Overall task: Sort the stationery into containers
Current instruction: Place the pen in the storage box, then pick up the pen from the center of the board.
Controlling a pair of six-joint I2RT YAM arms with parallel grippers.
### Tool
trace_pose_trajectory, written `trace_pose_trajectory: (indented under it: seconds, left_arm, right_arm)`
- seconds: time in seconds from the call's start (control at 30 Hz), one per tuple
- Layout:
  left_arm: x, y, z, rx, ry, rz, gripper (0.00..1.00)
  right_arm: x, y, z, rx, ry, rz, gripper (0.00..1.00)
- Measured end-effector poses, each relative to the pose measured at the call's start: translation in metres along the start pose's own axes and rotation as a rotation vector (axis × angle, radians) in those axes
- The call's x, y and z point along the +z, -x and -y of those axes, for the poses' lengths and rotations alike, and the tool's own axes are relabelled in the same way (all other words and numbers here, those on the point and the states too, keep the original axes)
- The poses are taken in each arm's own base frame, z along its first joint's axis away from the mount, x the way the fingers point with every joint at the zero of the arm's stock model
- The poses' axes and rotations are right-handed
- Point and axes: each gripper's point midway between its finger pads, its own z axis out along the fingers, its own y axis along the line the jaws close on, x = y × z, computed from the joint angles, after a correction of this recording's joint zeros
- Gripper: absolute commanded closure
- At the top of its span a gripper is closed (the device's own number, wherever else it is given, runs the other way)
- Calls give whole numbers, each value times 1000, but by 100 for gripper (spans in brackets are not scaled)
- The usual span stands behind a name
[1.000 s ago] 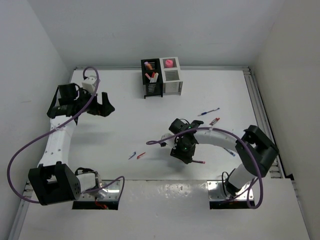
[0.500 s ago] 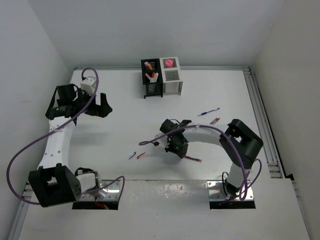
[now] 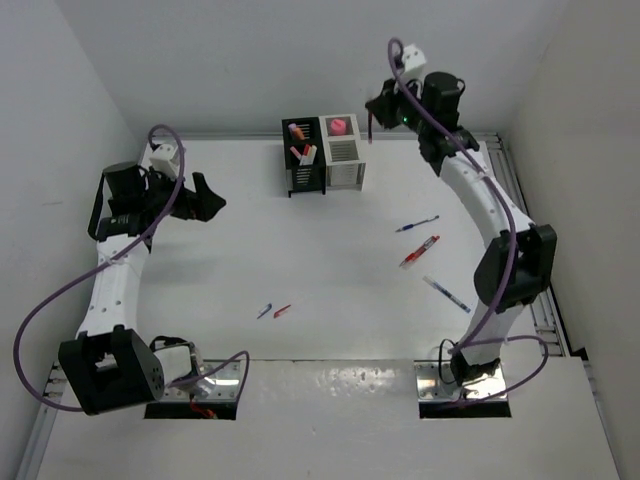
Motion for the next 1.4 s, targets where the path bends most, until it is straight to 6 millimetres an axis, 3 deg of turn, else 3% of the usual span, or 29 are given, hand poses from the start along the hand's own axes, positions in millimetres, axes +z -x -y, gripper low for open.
trace_pose_trajectory:
  seconds: [0.1, 0.17, 0.27, 0.37, 0.47, 0.57, 0.6, 0.63, 0.7, 0.77, 0.83, 0.9, 1.0, 1.07, 1.2, 1.27, 1.33, 1.4]
  left_arm:
    - [8, 3, 2, -32, -39, 9, 0]
    - [15, 2, -1, -54, -51, 3, 0]
    - [20, 4, -6, -75, -46, 10, 0]
    - [21, 15, -8, -65, -37, 50, 0]
    - [22, 21, -10, -61, -28, 75, 0]
    - [24, 22, -12, -61, -27, 80, 0]
    - [26, 22, -13, -64, -26, 78, 0]
    - [27, 20, -14, -68, -26, 72, 0]
    - [31, 16, -17, -79, -25, 61, 0]
    - [33, 14, -19, -85, -23, 52, 0]
    - [33, 15, -20, -87, -20, 50, 0]
    - [33, 18, -20, -80, -18, 54, 0]
    - [31, 23, -20, -68, -17, 59, 0]
    - [30, 22, -19, -58, -16, 56, 0]
    - [20, 23, -15, -26, -3, 58, 0]
    - [14, 22, -10, -10, 0, 65, 0]
    - [10, 21, -6, 2, -2, 68, 0]
    - [8, 19, -4, 6, -4, 68, 0]
  right_arm:
    - [17, 49, 36, 55, -62, 189, 100]
    - [33, 56, 44, 97, -63, 254, 100]
    - [64, 37, 53, 164, -56, 276, 100]
    - [92, 1, 55, 225, -47, 241, 100]
    - [110, -35, 56, 271, -45, 191, 100]
    - [119, -52, 55, 288, -41, 167, 100]
    - [120, -54, 54, 290, -39, 163, 97]
    - [120, -55, 54, 290, -37, 161, 76]
    - [120, -56, 53, 288, -31, 160, 53]
    - [120, -57, 50, 287, -18, 155, 44]
    - [117, -67, 48, 297, -9, 117, 45]
    - [106, -80, 44, 314, 3, 60, 54]
    - [70, -92, 39, 325, 27, -58, 60]
    - [36, -87, 40, 285, 37, -129, 62]
    - [-54, -71, 37, 95, 38, -267, 66]
    - [-91, -78, 31, 20, 36, -339, 68]
    - [-128, -111, 19, -22, 48, -463, 67]
    - [-156, -161, 9, -27, 67, -613, 65]
